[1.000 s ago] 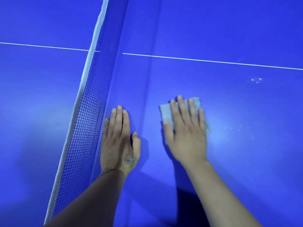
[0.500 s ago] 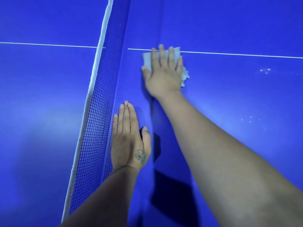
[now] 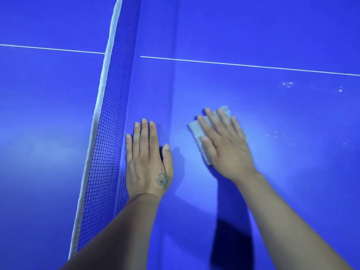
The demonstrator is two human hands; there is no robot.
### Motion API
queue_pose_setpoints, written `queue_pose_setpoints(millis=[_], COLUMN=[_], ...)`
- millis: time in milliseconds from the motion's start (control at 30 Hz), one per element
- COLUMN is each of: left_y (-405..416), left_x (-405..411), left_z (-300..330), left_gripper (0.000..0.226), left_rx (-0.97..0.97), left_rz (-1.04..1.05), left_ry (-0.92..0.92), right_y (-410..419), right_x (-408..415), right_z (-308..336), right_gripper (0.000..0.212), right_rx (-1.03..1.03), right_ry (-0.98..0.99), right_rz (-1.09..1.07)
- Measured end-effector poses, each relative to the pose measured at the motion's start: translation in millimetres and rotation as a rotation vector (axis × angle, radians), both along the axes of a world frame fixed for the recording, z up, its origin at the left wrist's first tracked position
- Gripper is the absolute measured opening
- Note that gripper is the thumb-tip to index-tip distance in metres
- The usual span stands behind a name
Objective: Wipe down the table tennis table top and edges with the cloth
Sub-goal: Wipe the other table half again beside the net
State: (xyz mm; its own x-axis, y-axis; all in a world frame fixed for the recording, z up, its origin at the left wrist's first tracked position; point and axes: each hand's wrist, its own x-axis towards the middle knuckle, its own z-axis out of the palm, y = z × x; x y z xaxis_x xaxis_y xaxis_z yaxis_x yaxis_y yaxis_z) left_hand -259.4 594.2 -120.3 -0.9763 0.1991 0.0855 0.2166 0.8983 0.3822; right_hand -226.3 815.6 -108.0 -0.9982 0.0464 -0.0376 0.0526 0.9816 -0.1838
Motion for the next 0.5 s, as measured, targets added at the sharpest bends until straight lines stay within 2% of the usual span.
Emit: queue_pose_setpoints(millis=[133, 233, 300, 400, 500], left_y=[3, 8, 23, 55, 80], left_x=[3, 1, -3, -4, 3], left_z=[-2, 0, 3, 6, 7], left_gripper=[0.067, 0.063, 0.059, 0.058, 0.062], left_rx=[-0.099, -0.076, 0.01, 0.113, 0.037], left_rz=[-0.037, 0.015, 0.056, -0.036, -0.051], left_ry=[-0.04, -0.008, 0.007, 0.052, 0.041], right_y=[51, 61, 51, 23, 14], right_x=[-23, -70, -92, -87, -48], right_z=[0, 3, 3, -2, -7], right_gripper=[0.059, 0.06, 0.064, 0.066, 0.064], right_rx=[-0.056, -0.107, -0.085, -0.013, -0.025], right_ry=[-0.074, -0.127, -0.148, -0.112, -0.011], right_rz=[-0.323, -0.483, -0.471, -0.262, -0.143])
